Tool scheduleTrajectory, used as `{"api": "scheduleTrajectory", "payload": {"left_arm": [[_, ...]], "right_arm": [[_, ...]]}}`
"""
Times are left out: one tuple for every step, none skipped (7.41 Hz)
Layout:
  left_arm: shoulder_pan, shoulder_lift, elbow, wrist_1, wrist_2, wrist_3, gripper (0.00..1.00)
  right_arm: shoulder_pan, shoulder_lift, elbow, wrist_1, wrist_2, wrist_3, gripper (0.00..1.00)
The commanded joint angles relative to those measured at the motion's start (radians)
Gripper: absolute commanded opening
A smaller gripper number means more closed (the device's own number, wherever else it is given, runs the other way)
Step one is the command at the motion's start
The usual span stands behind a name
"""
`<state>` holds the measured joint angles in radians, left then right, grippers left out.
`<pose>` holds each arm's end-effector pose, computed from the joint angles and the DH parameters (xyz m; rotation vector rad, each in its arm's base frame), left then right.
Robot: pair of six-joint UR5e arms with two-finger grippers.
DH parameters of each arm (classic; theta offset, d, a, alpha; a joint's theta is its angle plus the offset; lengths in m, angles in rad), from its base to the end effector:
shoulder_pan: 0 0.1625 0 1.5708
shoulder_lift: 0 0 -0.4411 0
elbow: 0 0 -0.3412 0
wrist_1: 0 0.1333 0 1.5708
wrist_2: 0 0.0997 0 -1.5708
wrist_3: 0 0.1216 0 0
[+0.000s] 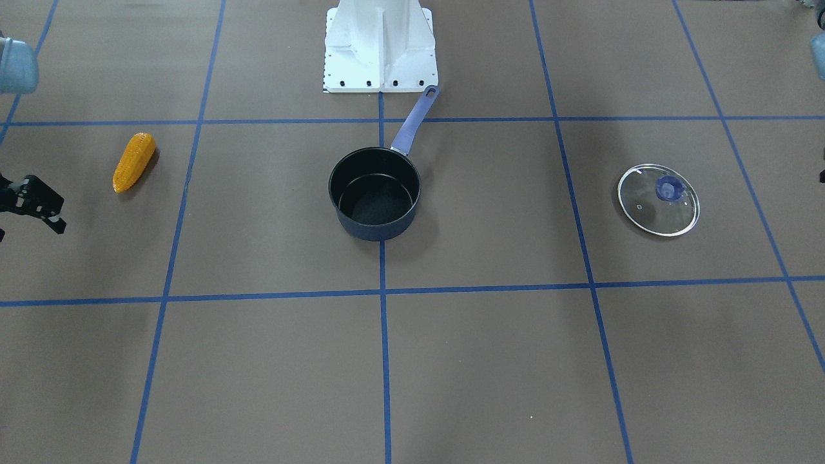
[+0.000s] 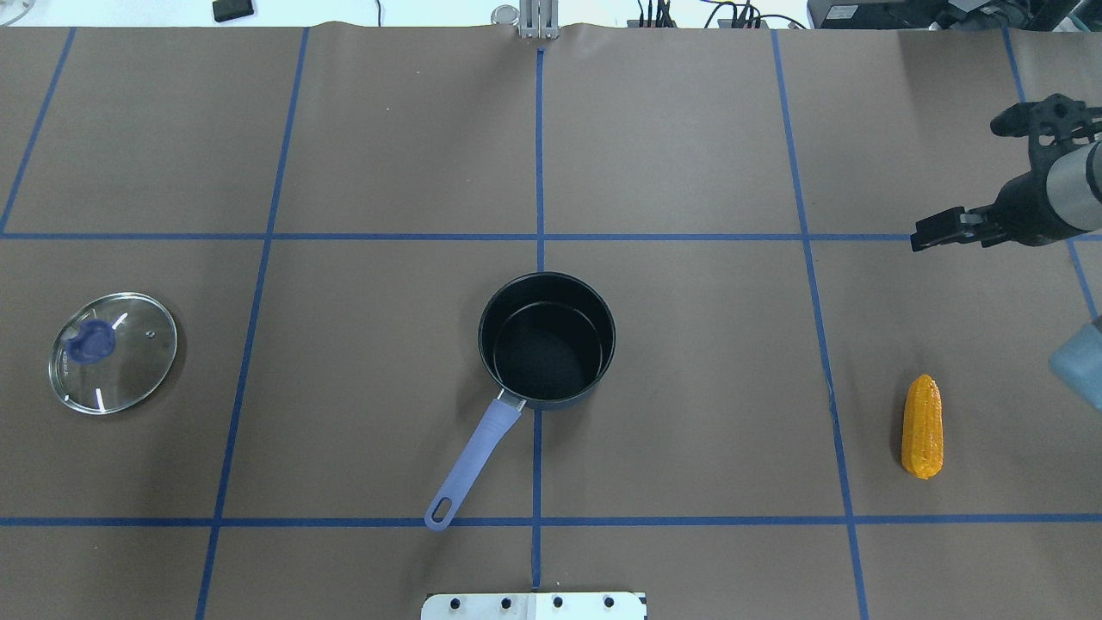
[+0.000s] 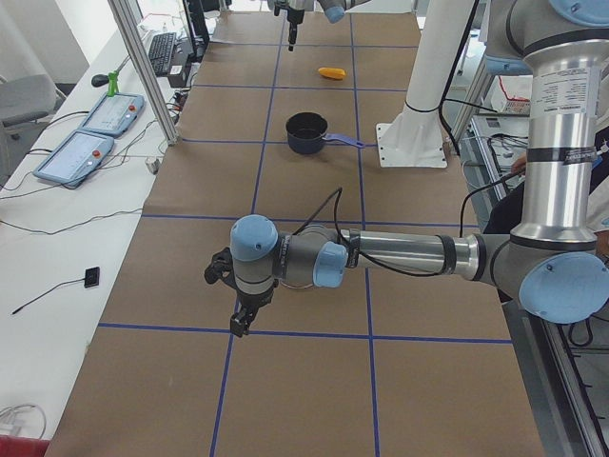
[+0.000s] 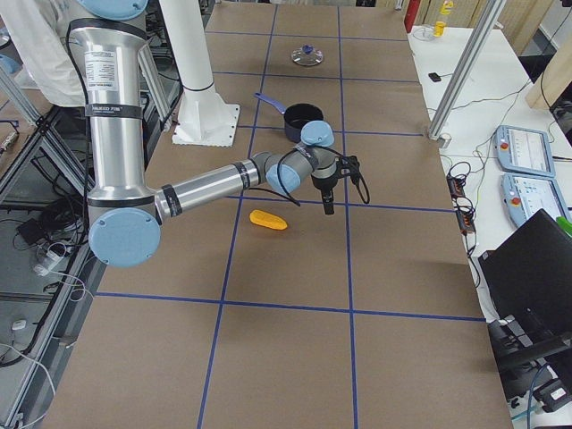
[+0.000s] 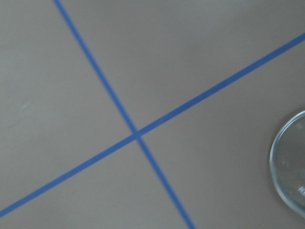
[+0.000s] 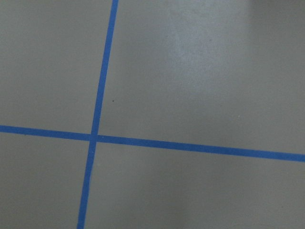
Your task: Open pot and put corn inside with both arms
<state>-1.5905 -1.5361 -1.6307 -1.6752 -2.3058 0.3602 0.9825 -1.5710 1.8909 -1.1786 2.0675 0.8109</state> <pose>-0.0603 -0.4352 0.6713 0.2616 0.7016 0.3722 -0.1977 -0.4321 0.5121 0.2270 -0.8115 0.0325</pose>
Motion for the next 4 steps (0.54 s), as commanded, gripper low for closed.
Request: {"api": "scheduleTrajectory", "payload": {"left_arm": [[-0.037,0.002,0.014,0.026,-0.040,0.005,0.99],[-0.037,0.002,0.014,0.026,-0.041,0.005,0.99],[-0.037,0.002,0.015,0.026,-0.043,0.005,0.99],[-0.037,0.004,0.014,0.026,-0.043,0.005,0.99]], "right_arm": [[-0.198,-0.082,0.079,0.001,-0.206,0.217,1.00],[-0.282,-0.165,0.114,0.052,-0.312,0.313,1.00],[-0.330,-0.290,0.117,0.218,-0.343,0.356,1.00],[-0.373,-0.358,0.117,0.303,-0.384,0.402,1.00]]}}
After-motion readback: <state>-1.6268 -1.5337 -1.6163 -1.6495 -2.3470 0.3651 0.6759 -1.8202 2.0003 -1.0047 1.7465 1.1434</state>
